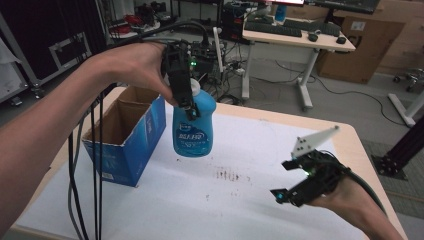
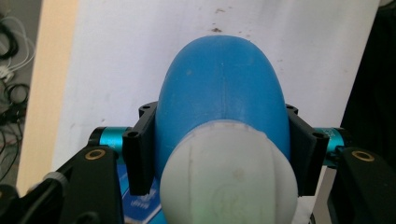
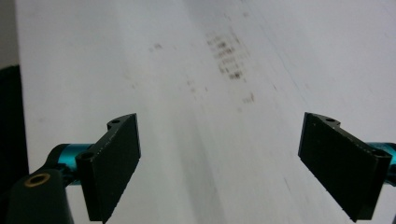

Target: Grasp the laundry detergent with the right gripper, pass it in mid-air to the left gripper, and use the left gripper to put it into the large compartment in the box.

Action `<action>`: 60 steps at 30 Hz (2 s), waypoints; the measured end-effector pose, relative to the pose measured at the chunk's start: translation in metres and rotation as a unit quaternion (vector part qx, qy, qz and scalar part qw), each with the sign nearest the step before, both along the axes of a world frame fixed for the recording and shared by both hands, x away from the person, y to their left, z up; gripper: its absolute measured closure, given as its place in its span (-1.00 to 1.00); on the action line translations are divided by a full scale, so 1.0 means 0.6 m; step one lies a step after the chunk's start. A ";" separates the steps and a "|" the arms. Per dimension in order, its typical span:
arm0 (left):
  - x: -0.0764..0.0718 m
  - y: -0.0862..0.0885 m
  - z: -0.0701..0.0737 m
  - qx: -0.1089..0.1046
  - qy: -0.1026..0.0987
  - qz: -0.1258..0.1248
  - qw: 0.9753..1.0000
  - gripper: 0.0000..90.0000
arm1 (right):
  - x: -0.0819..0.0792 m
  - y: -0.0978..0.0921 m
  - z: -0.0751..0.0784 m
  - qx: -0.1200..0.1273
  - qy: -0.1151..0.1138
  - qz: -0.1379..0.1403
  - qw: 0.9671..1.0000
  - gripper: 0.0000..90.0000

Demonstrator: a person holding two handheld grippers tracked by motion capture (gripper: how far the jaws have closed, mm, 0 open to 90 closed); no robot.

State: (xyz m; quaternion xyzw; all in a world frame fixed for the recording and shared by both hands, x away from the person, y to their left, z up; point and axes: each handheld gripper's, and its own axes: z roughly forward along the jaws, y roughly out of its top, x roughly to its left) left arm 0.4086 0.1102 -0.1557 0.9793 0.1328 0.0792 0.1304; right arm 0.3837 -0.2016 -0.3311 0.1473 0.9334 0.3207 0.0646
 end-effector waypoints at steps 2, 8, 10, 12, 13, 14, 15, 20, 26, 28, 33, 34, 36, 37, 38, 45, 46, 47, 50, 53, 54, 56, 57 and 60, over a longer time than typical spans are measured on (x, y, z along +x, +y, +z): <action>0.004 0.010 0.014 -0.003 0.000 0.019 1.000 -0.15 | -0.007 -0.018 -0.001 -0.018 -0.001 -0.015 1.000 -0.73; 0.017 0.065 0.065 -0.021 0.000 0.087 0.996 -0.15 | -0.012 -0.042 -0.012 -0.041 -0.008 -0.044 0.998 -0.73; 0.019 0.083 0.075 -0.032 -0.003 0.105 0.994 -0.15 | -0.012 -0.048 -0.017 -0.038 -0.005 -0.049 0.998 -0.73; 0.018 0.092 0.078 -0.033 -0.005 0.110 0.993 -0.15 | -0.012 -0.053 -0.023 -0.040 0.000 -0.050 0.998 -0.73; 0.016 0.100 0.082 -0.035 -0.009 0.122 0.992 -0.15 | -0.010 -0.056 -0.027 -0.044 0.003 -0.049 0.998 -0.73; 0.012 0.117 0.089 -0.041 -0.017 0.143 0.989 -0.15 | -0.009 -0.058 -0.030 -0.048 0.006 -0.051 0.998 -0.73; 0.011 0.124 0.091 -0.042 -0.018 0.155 0.987 -0.15 | -0.008 -0.060 -0.032 -0.053 0.006 -0.052 0.997 -0.73; 0.008 0.158 0.098 -0.044 -0.021 0.179 0.983 -0.15 | -0.006 -0.065 -0.037 -0.054 0.009 -0.060 0.997 -0.73; -0.001 0.201 0.107 -0.043 -0.030 0.216 0.975 -0.15 | -0.004 -0.063 -0.040 -0.069 0.011 -0.056 0.996 -0.73; -0.006 0.220 0.106 -0.035 -0.030 0.232 0.972 -0.15 | -0.003 -0.061 -0.044 -0.078 0.012 -0.055 0.995 -0.73; -0.009 0.237 0.099 -0.024 -0.027 0.252 0.967 -0.15 | -0.002 -0.058 -0.048 -0.082 0.015 -0.056 0.995 -0.73; -0.008 0.243 0.094 -0.019 -0.024 0.263 0.964 -0.15 | -0.002 -0.055 -0.049 -0.084 0.014 -0.054 0.995 -0.73; -0.008 0.247 0.092 -0.016 -0.021 0.269 0.963 -0.15 | -0.002 -0.055 -0.049 -0.086 0.013 -0.052 0.995 -0.73; -0.008 0.251 0.088 -0.014 -0.021 0.275 0.961 -0.15 | -0.002 -0.054 -0.051 -0.089 0.014 -0.053 0.995 -0.73; -0.008 0.256 0.081 -0.013 -0.019 0.285 0.958 -0.15 | -0.003 -0.054 -0.052 -0.089 0.014 -0.054 0.994 -0.73; -0.002 0.267 0.046 -0.014 -0.008 0.302 0.953 -0.15 | -0.006 -0.051 -0.055 -0.094 0.014 -0.052 0.994 -0.73; 0.000 0.268 0.039 -0.013 -0.006 0.300 0.954 -0.15 | -0.006 -0.051 -0.055 -0.094 0.013 -0.052 0.994 -0.73; 0.003 0.267 0.024 -0.008 -0.003 0.294 0.956 -0.15 | -0.006 -0.051 -0.054 -0.093 0.012 -0.051 0.994 -0.73; 0.006 0.266 0.006 -0.001 0.001 0.280 0.960 -0.15 | -0.006 -0.051 -0.054 -0.093 0.011 -0.051 0.994 -0.73; 0.013 0.265 -0.025 0.015 0.008 0.255 0.967 -0.15 | -0.008 -0.052 -0.056 -0.095 0.009 -0.053 0.994 -0.73; 0.013 0.265 -0.025 0.015 0.008 0.255 0.967 -0.15 | -0.008 -0.052 -0.056 -0.095 0.009 -0.053 0.994 -0.73; 0.016 0.267 -0.042 0.012 0.011 0.248 0.969 -0.15 | -0.010 -0.052 -0.056 -0.096 0.010 -0.053 0.994 -0.73; 0.018 0.268 -0.050 0.012 0.012 0.240 0.971 -0.15 | -0.010 -0.052 -0.057 -0.096 0.009 -0.053 0.994 -0.73; 0.021 0.270 -0.073 0.015 0.018 0.215 0.976 -0.15 | -0.012 -0.052 -0.060 -0.097 0.009 -0.054 0.994 -0.73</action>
